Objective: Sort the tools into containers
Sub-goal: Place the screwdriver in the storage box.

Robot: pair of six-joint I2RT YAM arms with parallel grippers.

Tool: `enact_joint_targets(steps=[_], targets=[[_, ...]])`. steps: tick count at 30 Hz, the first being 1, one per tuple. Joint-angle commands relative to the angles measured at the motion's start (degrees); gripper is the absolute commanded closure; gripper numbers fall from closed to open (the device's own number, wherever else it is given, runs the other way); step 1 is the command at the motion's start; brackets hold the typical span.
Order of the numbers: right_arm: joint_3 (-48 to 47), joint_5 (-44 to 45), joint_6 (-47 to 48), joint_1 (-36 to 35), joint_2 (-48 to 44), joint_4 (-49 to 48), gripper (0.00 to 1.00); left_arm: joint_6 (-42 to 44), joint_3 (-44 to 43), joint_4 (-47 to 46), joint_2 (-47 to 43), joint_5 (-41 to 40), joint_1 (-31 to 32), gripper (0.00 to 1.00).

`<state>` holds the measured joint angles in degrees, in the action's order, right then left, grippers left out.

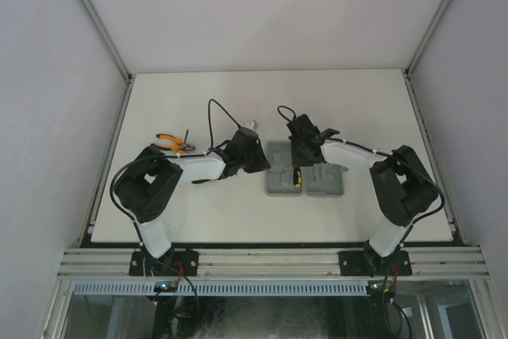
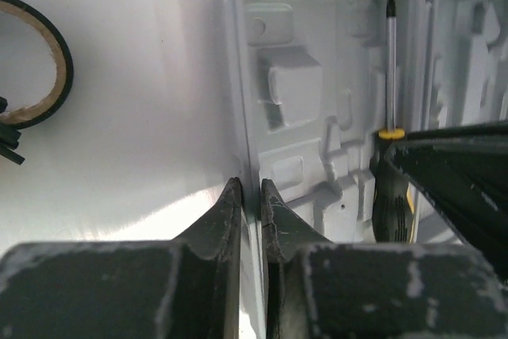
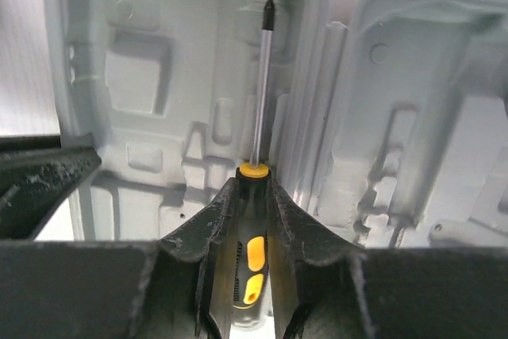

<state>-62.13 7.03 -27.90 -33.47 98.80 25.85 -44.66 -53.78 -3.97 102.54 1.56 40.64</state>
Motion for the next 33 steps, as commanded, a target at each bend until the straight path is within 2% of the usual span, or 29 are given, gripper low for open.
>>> enact_joint_targets(steps=[1, 9, 28, 33], targets=[[2.05, 1.76, -1.00, -0.67, -3.79, 1.63, 0.82, -0.26, -1.85, 0.33, 0.98, -0.70, -0.03, 0.90], [5.32, -0.91, -2.50, -1.39, -7.17, 0.99, 0.82, -1.41, -1.28, 1.25, 0.27, -1.95, -0.17, 1.00], [9.70, -2.48, -6.20, -5.12, -12.27, 3.68, 0.82, -4.74, 0.57, 2.56, -2.56, -6.47, -0.13, 1.00], [10.43, -1.08, -6.20, -3.52, -16.10, 4.63, 0.74, -7.09, 4.36, 2.56, -6.14, -9.13, 0.52, 1.00]])
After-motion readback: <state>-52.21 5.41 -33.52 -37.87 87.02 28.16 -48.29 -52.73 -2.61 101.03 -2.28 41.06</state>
